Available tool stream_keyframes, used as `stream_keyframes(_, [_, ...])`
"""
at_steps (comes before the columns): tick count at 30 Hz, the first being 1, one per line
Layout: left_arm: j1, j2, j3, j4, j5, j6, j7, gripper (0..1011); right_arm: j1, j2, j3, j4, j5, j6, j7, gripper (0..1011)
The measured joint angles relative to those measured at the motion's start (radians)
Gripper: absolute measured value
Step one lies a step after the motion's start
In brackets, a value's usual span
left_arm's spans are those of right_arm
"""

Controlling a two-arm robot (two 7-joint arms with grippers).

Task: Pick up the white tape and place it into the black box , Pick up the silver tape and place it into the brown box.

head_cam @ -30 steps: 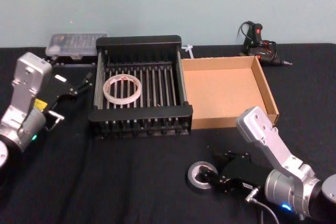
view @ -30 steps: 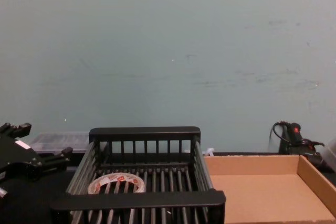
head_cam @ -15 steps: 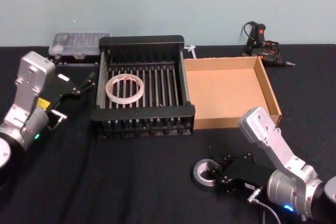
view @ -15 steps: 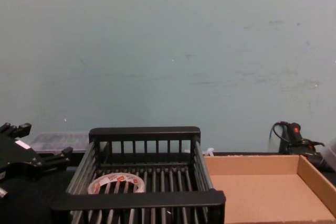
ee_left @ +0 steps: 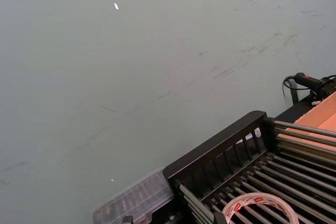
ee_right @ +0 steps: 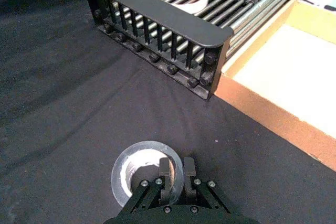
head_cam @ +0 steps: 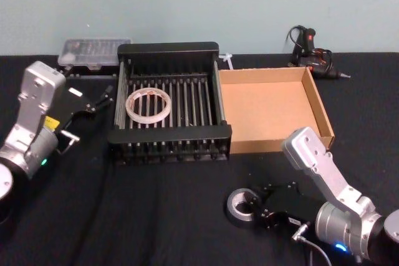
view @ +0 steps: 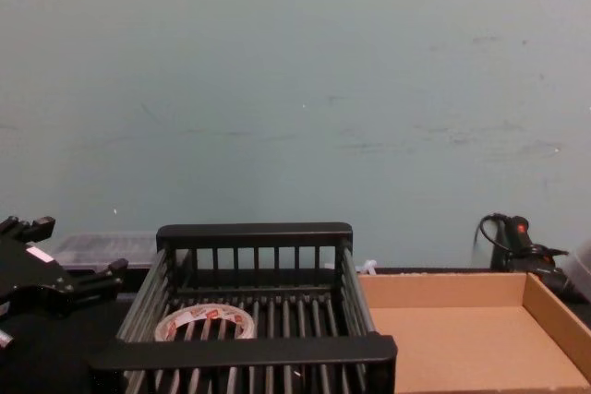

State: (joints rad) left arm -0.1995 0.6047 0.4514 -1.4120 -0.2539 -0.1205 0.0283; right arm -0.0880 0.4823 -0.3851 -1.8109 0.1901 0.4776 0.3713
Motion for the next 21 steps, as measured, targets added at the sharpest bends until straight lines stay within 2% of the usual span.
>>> stream_keyframes(8, [0.000, 0.000, 0.000, 0.000, 0.000, 0.000, 0.000, 1001, -0.011, 0.007, 0.004, -0.009, 0.001, -0.038, 0.012, 159])
stream_keyframes(21, [0.000, 0.000, 0.000, 0.000, 0.000, 0.000, 0.000, 1001, -0.054, 0.024, 0.040, -0.040, 0.058, -0.159, 0.023, 159])
